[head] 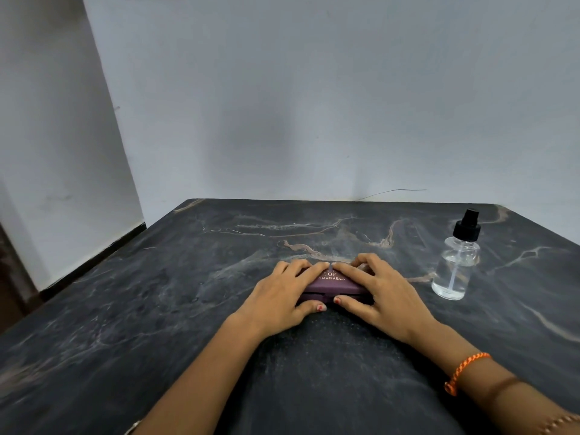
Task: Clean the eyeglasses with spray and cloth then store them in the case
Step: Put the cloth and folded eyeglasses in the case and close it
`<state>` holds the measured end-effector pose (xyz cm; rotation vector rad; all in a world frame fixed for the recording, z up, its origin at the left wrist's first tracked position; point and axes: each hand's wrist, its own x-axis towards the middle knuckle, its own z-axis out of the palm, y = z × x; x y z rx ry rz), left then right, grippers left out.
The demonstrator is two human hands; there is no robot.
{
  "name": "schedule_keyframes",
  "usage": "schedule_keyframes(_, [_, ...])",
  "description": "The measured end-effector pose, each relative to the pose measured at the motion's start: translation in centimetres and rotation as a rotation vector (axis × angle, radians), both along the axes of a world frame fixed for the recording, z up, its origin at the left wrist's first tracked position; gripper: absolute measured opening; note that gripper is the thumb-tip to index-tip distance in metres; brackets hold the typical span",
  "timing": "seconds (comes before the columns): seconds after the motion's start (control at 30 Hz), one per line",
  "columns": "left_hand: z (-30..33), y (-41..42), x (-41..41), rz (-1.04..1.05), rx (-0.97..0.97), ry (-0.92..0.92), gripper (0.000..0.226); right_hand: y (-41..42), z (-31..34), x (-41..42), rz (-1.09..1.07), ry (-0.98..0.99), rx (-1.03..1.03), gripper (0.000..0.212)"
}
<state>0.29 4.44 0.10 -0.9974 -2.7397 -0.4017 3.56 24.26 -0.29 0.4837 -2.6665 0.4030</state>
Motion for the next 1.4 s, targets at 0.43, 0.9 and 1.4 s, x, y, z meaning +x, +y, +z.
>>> schedule_keyframes(0.43, [0.13,0.16,-0.25,0.041,-0.156,0.055,0.063,-0.69,0.05,-0.24,-0.025,0.025,0.093,0.056])
schedule_keyframes(0.9, [0.09,0.31,-0.15,0.038,-0.181,0.061,0.061,-0.81,-0.01,-0.01,-0.039,0.002,0.065,0.058])
schedule_keyframes(1.4, [-0.03,0.35,-0.42,0.033,-0.160,0.056,0.057,-0.90,0.04,-0.05,-0.037,-0.023,0.076,0.061])
